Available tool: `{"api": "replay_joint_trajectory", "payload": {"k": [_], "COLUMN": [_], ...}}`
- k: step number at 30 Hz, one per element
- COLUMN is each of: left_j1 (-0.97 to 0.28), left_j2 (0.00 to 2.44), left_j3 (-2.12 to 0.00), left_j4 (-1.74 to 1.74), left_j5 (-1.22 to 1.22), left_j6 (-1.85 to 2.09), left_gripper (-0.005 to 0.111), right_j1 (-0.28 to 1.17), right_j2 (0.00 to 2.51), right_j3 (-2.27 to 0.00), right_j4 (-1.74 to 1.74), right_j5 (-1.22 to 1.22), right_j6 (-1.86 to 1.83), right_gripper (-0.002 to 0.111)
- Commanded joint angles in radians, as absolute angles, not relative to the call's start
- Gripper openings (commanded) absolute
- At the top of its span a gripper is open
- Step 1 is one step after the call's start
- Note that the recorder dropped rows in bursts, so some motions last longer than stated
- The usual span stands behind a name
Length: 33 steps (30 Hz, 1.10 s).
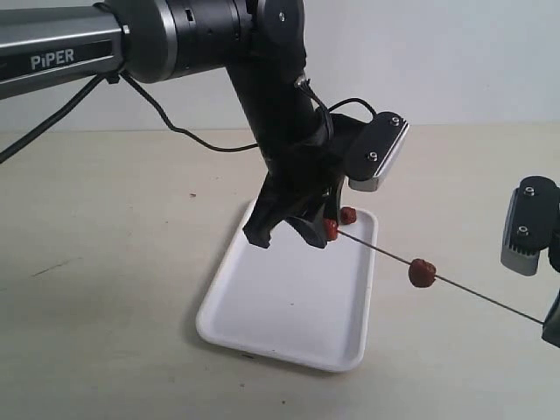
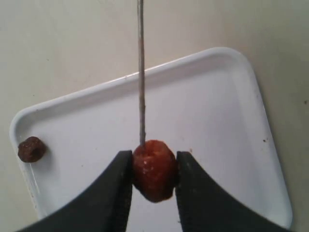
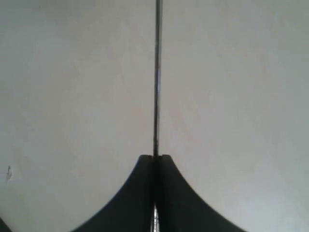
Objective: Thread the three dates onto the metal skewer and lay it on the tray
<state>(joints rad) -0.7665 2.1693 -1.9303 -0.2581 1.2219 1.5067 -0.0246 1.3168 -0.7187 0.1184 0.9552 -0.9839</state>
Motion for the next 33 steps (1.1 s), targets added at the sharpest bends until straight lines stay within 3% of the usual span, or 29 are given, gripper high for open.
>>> {"api": "replay_joint_trajectory", "payload": {"k": [1, 33], "left_j1": [-0.766, -0.766], "left_j2": [2.159, 2.159], "left_j3": [-1.927, -1.927], "left_j4": [-0.277, -0.317], "left_j5": [1.221, 1.221], "left_j6": [1.509, 1.512], "left_gripper": [0.031, 0.031], "right_j1": [-0.023, -0.023], "right_j2": [1.329, 1.369], "right_j3": [-0.717, -0.799], "right_j4": [0.137, 0.245], "right_j5": [0.943, 0.993], "right_j6": [-0.994, -1.055], "right_gripper": [0.000, 0.000]}}
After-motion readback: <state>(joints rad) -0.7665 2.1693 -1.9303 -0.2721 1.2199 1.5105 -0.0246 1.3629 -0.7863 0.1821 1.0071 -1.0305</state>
